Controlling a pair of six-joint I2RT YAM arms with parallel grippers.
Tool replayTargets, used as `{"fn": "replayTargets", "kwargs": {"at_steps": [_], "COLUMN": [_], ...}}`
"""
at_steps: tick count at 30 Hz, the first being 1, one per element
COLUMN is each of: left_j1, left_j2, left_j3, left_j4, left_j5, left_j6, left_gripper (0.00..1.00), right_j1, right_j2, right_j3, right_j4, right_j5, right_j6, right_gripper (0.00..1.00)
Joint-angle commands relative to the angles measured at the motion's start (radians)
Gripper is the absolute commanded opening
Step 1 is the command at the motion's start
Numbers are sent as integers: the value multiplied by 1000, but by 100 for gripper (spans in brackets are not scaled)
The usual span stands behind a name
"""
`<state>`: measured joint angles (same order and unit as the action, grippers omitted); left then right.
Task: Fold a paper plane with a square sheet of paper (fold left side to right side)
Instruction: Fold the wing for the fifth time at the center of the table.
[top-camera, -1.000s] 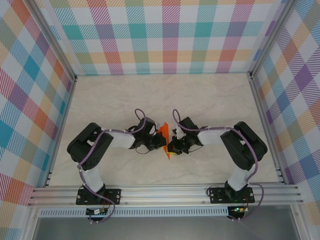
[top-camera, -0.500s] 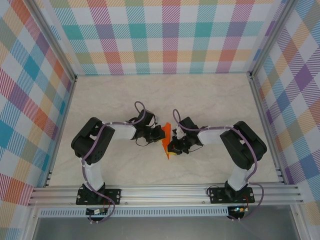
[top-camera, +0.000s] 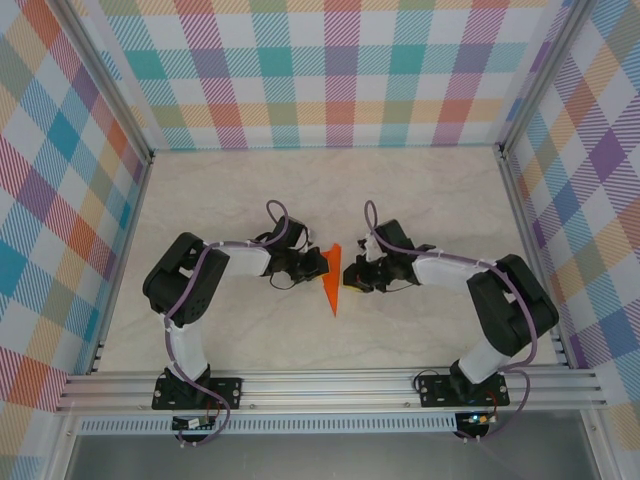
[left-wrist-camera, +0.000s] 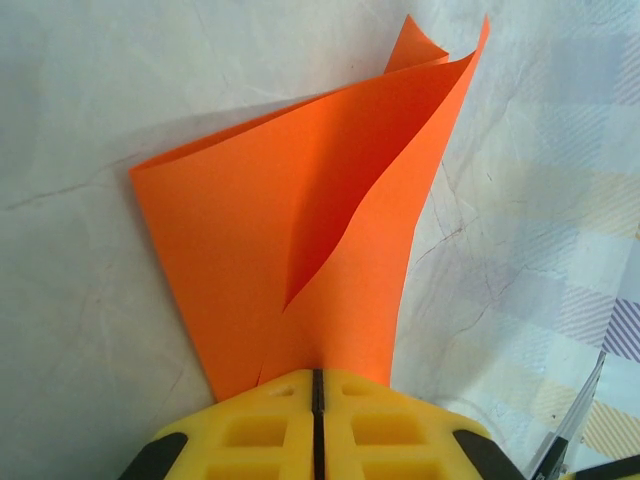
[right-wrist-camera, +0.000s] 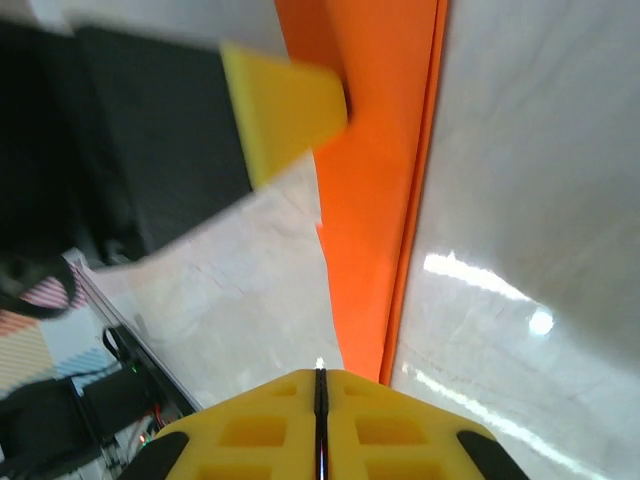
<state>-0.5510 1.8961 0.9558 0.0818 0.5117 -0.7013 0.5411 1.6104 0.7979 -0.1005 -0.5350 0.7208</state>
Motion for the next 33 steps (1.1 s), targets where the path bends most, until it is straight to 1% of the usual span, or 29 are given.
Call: {"fn": "replayTargets", "kwargs": {"at_steps": [1,4,6,10,15,18,23,29,33], "left_j1": [21,22,21,20,20,20,20,20,20], "left_j2": [34,36,41,46,41,46,50,51,52], "left_j3": [-12,-9,-4,2,2,5,6,2,-2], "left_j4": [-28,-30,-31,-36,-39,-48,-49,-49,-45], "left_j5": [-70,-72,-70,-70,-73,-77,-85,-90,-93], "left_j6": [25,23,22,21,26,27,24,22,20], "left_gripper": [8,8,8,8,7,6,5,4,4], "right_j1": [-7,-6,-2,18,26,28,47,80,103], "right_j2": [43,101,143,208,251,273,253,205,179], "right_j3": [40,66,92,127,122,122,62,-6,-37], "right_j4": [17,94,109,109,115,88,78,134,151], "right_j5": [-2,-17,-31,-48,-27,-26,-34,-47,-34], "right_j6": [-8,35,46,47,41,30,37,83,102], "right_gripper": [7,6,5,5,5,5,5,5,6]}}
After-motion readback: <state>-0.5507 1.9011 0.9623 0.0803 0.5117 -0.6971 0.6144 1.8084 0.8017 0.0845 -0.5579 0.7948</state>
